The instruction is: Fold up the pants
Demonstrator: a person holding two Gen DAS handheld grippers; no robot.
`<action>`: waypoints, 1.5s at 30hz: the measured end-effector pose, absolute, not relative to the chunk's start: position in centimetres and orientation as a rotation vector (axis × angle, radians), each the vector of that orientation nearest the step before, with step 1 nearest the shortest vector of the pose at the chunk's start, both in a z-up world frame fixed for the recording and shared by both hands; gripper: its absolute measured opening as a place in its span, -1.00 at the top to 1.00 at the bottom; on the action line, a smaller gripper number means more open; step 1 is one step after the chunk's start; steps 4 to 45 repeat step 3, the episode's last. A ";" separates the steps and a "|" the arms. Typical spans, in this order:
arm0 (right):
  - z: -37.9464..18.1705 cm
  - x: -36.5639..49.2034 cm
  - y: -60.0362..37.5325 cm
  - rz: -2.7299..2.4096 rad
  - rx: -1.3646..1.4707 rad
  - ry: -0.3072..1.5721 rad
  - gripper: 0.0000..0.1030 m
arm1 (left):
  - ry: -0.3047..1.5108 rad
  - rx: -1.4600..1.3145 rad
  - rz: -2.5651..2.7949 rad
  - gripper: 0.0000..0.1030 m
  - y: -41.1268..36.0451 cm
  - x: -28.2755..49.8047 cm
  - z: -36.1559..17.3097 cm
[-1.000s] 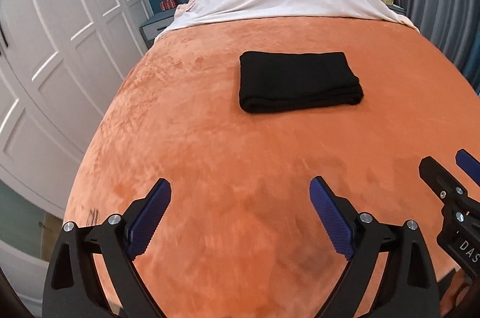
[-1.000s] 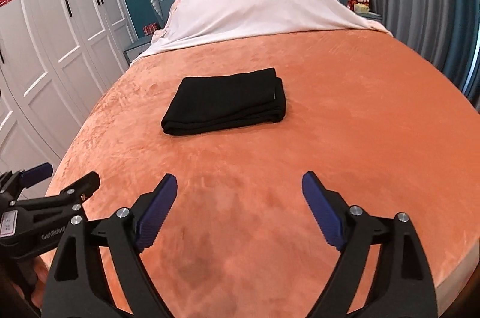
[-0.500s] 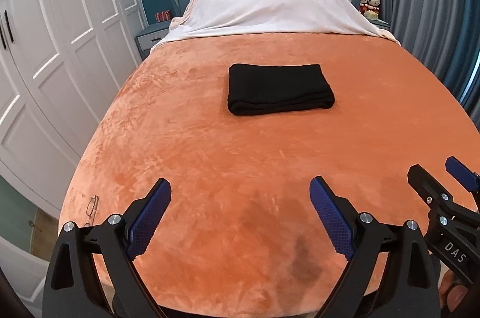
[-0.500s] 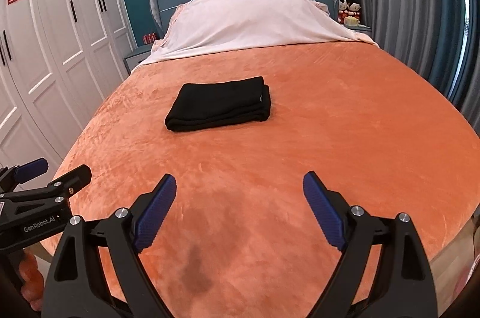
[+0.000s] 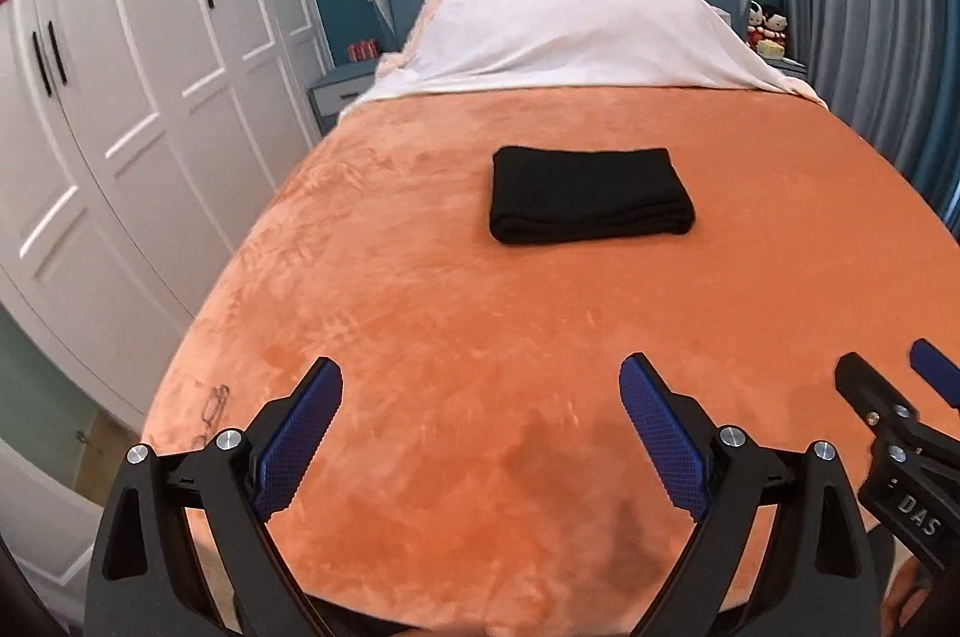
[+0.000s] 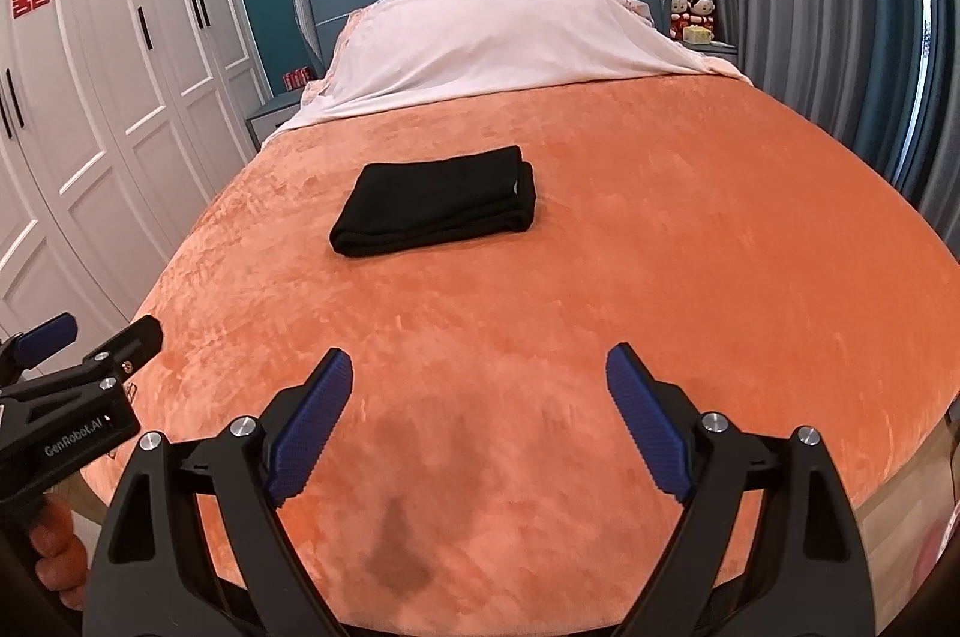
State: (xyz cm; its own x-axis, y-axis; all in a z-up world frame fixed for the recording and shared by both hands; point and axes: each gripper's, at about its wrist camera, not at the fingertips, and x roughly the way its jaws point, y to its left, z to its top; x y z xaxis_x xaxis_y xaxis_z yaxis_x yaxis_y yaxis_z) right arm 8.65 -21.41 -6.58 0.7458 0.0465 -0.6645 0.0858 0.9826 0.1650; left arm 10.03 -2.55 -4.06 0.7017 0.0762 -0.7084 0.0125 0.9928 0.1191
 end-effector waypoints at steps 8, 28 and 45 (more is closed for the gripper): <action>-6.9 8.6 -21.2 -0.022 0.193 0.738 -0.64 | 0.812 0.117 0.015 -0.78 -2.6 9.7 -4.1; -6.9 8.6 -21.2 -0.022 0.193 0.738 -0.64 | 0.812 0.117 0.015 -0.78 -2.6 9.7 -4.1; -6.9 8.6 -21.2 -0.022 0.193 0.738 -0.64 | 0.812 0.117 0.015 -0.78 -2.6 9.7 -4.1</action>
